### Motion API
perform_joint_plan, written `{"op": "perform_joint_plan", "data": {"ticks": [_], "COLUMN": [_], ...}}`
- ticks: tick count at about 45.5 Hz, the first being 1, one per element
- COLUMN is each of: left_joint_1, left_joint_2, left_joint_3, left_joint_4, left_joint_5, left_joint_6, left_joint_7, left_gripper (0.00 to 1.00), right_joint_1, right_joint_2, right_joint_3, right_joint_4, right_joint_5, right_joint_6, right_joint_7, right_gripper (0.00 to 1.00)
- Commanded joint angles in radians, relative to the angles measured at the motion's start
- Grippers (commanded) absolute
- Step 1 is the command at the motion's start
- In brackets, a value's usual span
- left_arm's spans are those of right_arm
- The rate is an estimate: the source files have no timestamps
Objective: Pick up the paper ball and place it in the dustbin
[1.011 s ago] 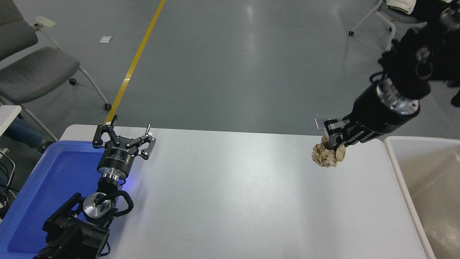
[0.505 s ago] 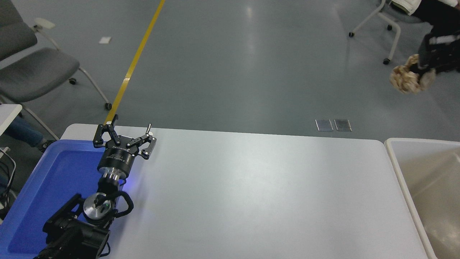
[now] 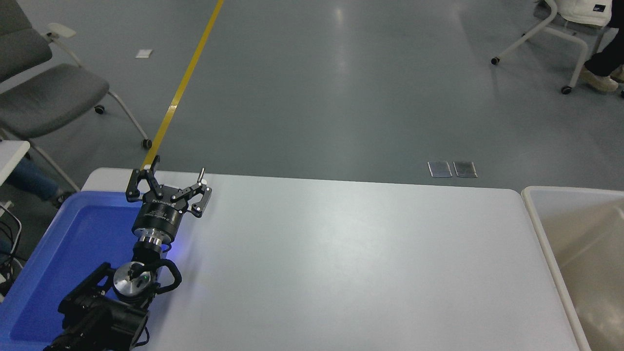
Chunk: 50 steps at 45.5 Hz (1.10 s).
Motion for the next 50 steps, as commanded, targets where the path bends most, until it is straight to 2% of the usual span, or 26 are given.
{"op": "perform_joint_plan", "data": {"ticks": [1, 6, 10, 14, 22, 26, 43, 47, 48, 50], "left_joint_1": [0.000, 0.000, 0.000, 0.000, 0.000, 0.000, 0.000, 0.000, 0.000, 0.000], "left_joint_2": [0.001, 0.001, -0.001, 0.001, 0.001, -0.001, -0.001, -0.001, 0.001, -0.001], "left_joint_3": [0.000, 0.000, 0.000, 0.000, 0.000, 0.000, 0.000, 0.000, 0.000, 0.000], "left_joint_4": [0.000, 0.000, 0.000, 0.000, 0.000, 0.000, 0.000, 0.000, 0.000, 0.000], "left_joint_5": [0.000, 0.000, 0.000, 0.000, 0.000, 0.000, 0.000, 0.000, 0.000, 0.000], "left_joint_6": [-0.001, -0.001, 0.001, -0.001, 0.001, 0.001, 0.001, 0.001, 0.001, 0.001], "left_joint_7": [0.000, 0.000, 0.000, 0.000, 0.000, 0.000, 0.000, 0.000, 0.000, 0.000], "left_gripper": [0.99, 0.99, 0.99, 0.99, 0.99, 0.99, 0.99, 0.99, 0.99, 0.99], "right_joint_1": [-0.590, -0.791, -0.876, -0.908, -0.953, -0.977, -1.031, -1.036, -1.036, -1.036], "right_joint_2": [0.120, 0.294, 0.445, 0.546, 0.632, 0.669, 0.706, 0.707, 0.707, 0.707], "right_joint_3": [0.438, 0.622, 0.745, 0.834, 1.030, 1.084, 1.172, 1.172, 1.172, 1.172], "right_joint_4": [-0.253, -0.478, -0.659, -0.726, -0.726, -0.726, -0.724, -0.724, -0.724, -0.724], "right_joint_5": [0.164, 0.187, 0.187, 0.190, 0.196, 0.193, 0.204, 0.225, 0.230, 0.235], "right_joint_6": [-0.300, -0.320, -0.318, -0.335, -0.409, -0.427, -0.481, -0.482, -0.481, -0.482], "right_joint_7": [-0.003, -0.014, -0.044, -0.075, -0.156, -0.182, -0.187, -0.187, -0.187, -0.186], "right_gripper": [0.00, 0.00, 0.00, 0.00, 0.00, 0.00, 0.01, 0.09, 0.16, 0.38]}}
